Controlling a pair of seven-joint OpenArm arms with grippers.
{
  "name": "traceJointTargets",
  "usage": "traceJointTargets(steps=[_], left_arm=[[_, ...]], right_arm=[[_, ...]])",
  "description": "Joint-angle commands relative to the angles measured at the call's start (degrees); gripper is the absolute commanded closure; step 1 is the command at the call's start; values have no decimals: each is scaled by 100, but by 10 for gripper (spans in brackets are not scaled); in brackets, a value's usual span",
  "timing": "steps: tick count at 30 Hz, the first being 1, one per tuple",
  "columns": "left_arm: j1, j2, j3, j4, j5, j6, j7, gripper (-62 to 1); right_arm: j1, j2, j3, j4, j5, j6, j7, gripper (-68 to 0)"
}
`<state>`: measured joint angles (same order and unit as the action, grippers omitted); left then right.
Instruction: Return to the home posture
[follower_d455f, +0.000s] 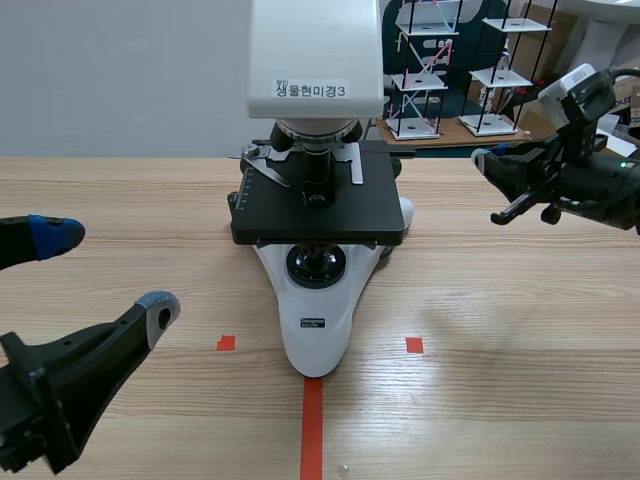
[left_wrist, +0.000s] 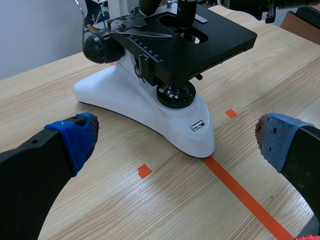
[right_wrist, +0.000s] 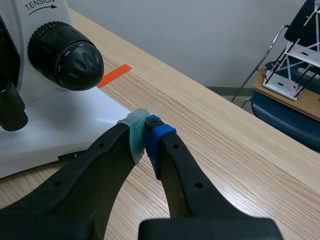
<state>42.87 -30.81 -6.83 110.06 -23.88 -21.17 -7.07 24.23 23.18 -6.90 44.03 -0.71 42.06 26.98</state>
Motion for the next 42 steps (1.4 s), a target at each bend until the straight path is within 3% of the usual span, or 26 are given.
traceJointTargets(steps=[1, 5, 9, 16, 20, 23, 30, 37, 42], left_arm=[[11, 15, -31, 26, -37, -15, -81, -623], [9, 17, -31, 26, -37, -15, -79, -623], [9, 15, -31, 26, -37, -15, -83, -623], [9, 17, -31, 26, -39, -15, -85, -623], [9, 17, -31, 26, -39, -17, -85, -623], [9, 17, -31, 26, -39, -17, -85, -623], [9, 17, -31, 26, -52, -17, -101, -623], [9, 17, -31, 26, -55, -17, -103, -623], [-9, 17, -31, 26, -55, -20, -103, -623]], right_arm=[[138, 31, 2, 105, 68, 66, 103, -5], [-131, 109, 2, 227, 90, 66, 151, -35], [-1069, 483, 39, 1056, 258, 66, 472, -107], [-3403, 1145, 763, 3241, 1276, 66, 686, -312], [-4627, 1139, 1537, 4323, 1486, 66, 688, -490], [-5320, 1137, 1937, 4946, 1668, 66, 686, -549], [-6317, 789, 2380, 5792, 1832, 66, 684, -609], [-6706, 164, 2398, 5912, 1805, 66, 660, -609], [-6924, 7, 2398, 5995, 1781, 13, 662, -609]])
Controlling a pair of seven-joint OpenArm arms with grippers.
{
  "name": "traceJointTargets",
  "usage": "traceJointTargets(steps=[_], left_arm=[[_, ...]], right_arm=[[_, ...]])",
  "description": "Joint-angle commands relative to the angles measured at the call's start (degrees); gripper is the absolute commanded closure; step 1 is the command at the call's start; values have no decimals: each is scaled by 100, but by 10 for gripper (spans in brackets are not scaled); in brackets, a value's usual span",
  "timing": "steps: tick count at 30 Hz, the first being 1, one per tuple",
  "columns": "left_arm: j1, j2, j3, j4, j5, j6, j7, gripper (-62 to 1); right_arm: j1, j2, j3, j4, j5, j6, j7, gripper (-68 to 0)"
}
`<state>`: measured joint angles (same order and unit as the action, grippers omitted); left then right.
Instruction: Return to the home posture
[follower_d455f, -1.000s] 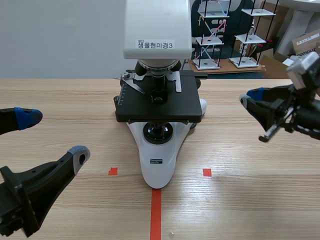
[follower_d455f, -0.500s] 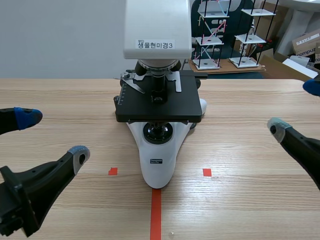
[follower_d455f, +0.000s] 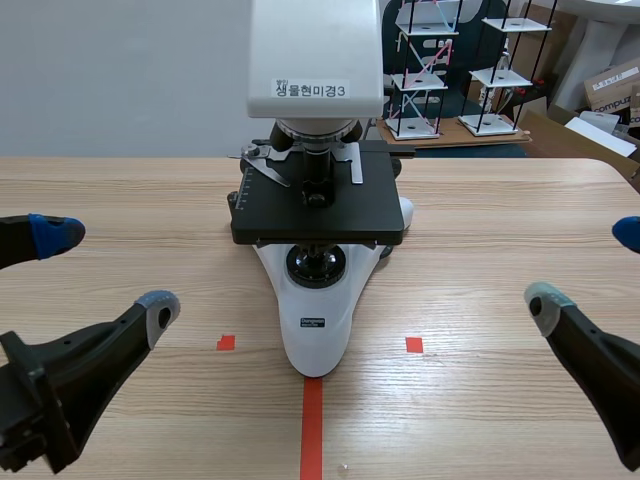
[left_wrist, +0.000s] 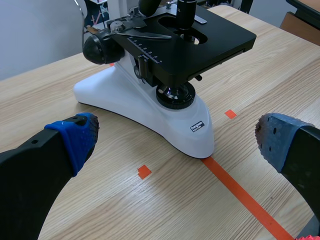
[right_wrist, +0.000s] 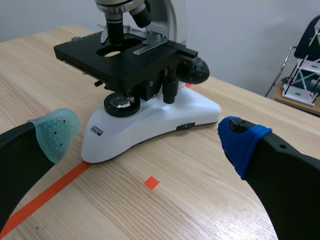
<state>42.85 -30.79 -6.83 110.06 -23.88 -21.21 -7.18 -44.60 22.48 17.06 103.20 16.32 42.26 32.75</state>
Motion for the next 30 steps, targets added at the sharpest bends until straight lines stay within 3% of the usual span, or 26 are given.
traceJointTargets(steps=[1, 5, 30], left_arm=[[-7, 15, -31, 26, -55, -15, -92, -623], [-4, 17, -31, 26, -55, -17, -87, -623], [-4, 15, -31, 26, -55, -17, -70, -623]], right_arm=[[-85, 70, 0, 109, 79, -83, 85, -609], [-129, 70, -76, 155, 63, -533, 85, -609], [-109, 70, -289, 155, 42, -678, 87, -608]])
